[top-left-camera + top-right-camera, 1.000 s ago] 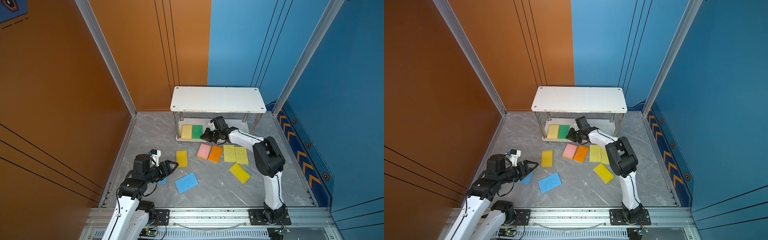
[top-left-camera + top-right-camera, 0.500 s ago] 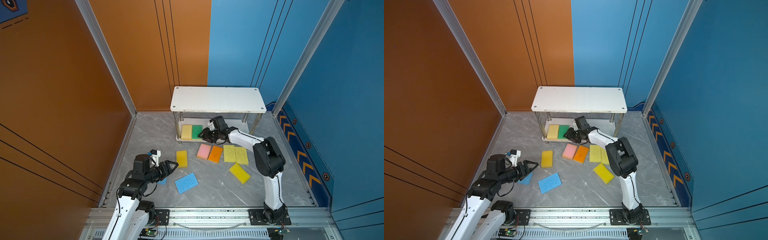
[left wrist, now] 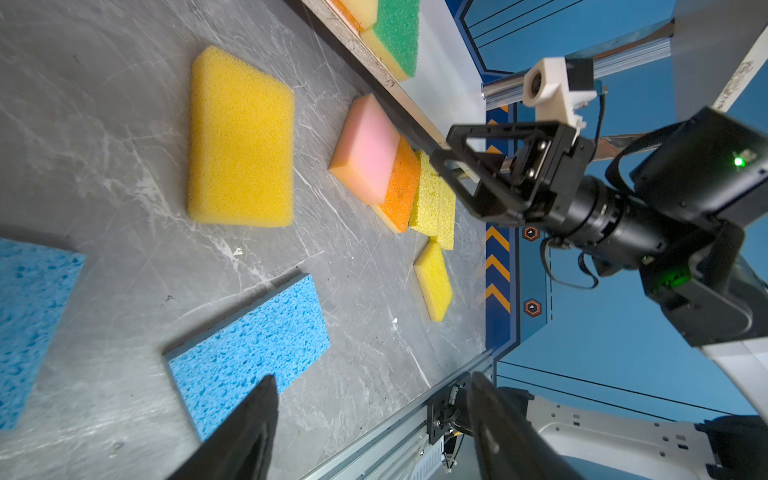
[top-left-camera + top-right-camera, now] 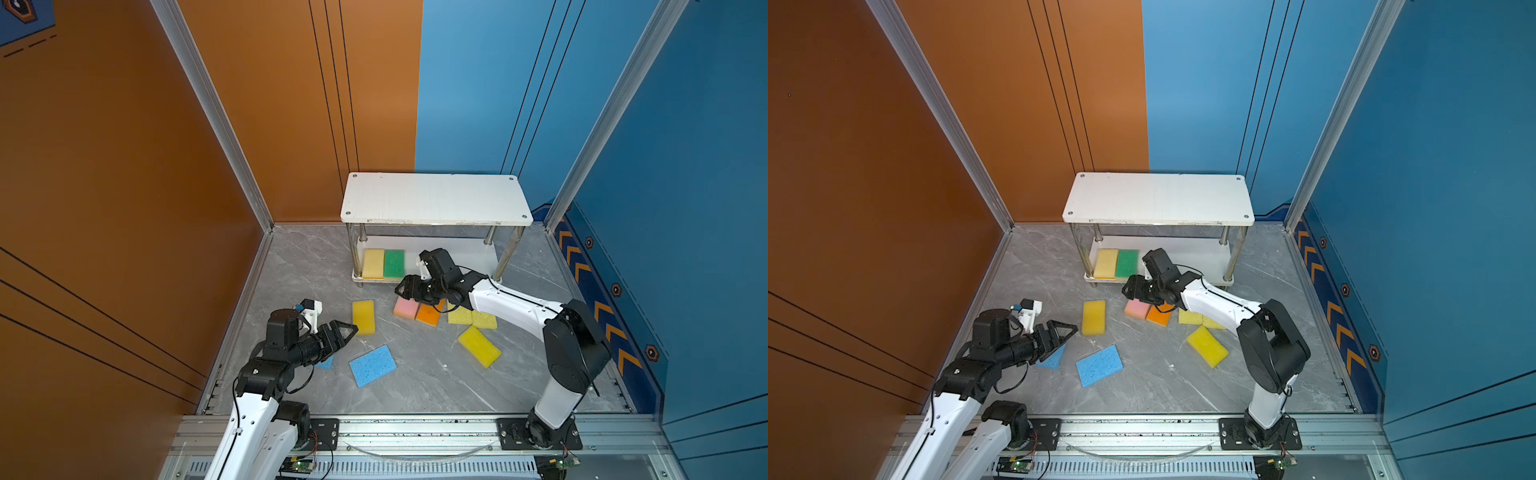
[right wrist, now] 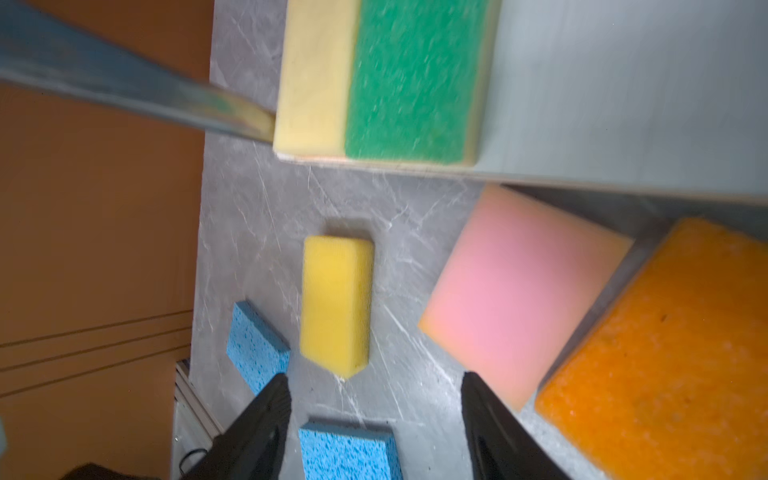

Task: Place and organize the cleaning sponges onto the shelf
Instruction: 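Withdraw the right gripper from the shelf and lower it onto the blue sponge, then grasp the blue sponge with the right gripper and lift it while the left gripper approaches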

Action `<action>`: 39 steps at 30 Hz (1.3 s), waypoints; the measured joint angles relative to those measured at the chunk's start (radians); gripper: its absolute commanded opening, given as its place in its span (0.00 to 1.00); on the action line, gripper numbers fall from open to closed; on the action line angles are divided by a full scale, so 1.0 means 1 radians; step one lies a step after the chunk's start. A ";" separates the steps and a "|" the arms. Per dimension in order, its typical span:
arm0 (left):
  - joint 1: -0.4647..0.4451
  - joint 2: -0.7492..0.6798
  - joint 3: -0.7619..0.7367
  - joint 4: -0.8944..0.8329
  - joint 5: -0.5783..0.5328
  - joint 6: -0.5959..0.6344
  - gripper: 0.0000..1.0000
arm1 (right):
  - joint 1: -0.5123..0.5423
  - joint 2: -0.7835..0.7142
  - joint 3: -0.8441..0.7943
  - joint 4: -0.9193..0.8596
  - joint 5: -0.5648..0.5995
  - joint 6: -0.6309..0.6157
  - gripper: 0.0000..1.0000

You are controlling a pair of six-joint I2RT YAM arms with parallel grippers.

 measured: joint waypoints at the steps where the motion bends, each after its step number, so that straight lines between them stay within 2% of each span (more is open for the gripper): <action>1: -0.002 -0.002 -0.003 0.000 0.001 -0.001 0.77 | 0.038 -0.012 -0.023 -0.006 0.006 -0.001 0.70; 8: -0.029 -0.002 -0.010 0.000 0.009 -0.007 0.79 | 0.285 0.040 -0.077 -0.082 0.032 -0.021 0.69; 13: -0.032 -0.002 -0.010 0.000 0.020 -0.007 0.79 | 0.351 0.111 -0.050 -0.148 0.065 -0.059 0.67; 15: -0.033 -0.002 -0.010 0.000 0.023 -0.007 0.79 | 0.359 0.122 -0.041 -0.167 0.082 -0.073 0.66; 18: -0.034 -0.006 -0.010 0.000 0.024 -0.008 0.79 | 0.364 0.132 -0.034 -0.184 0.103 -0.091 0.58; 28: -0.034 -0.032 -0.011 0.000 0.031 -0.019 0.79 | 0.375 0.164 -0.016 -0.200 0.129 -0.125 0.02; 29: -0.034 -0.032 -0.011 0.000 0.031 -0.019 0.79 | 0.374 0.164 -0.016 -0.200 0.129 -0.126 0.00; 35: -0.053 -0.011 -0.011 0.000 0.031 -0.018 0.79 | 0.356 0.125 -0.038 -0.209 0.134 -0.145 0.00; 39: -0.128 0.045 -0.010 0.002 0.027 -0.003 0.80 | 0.288 0.009 -0.076 -0.260 0.136 -0.222 0.00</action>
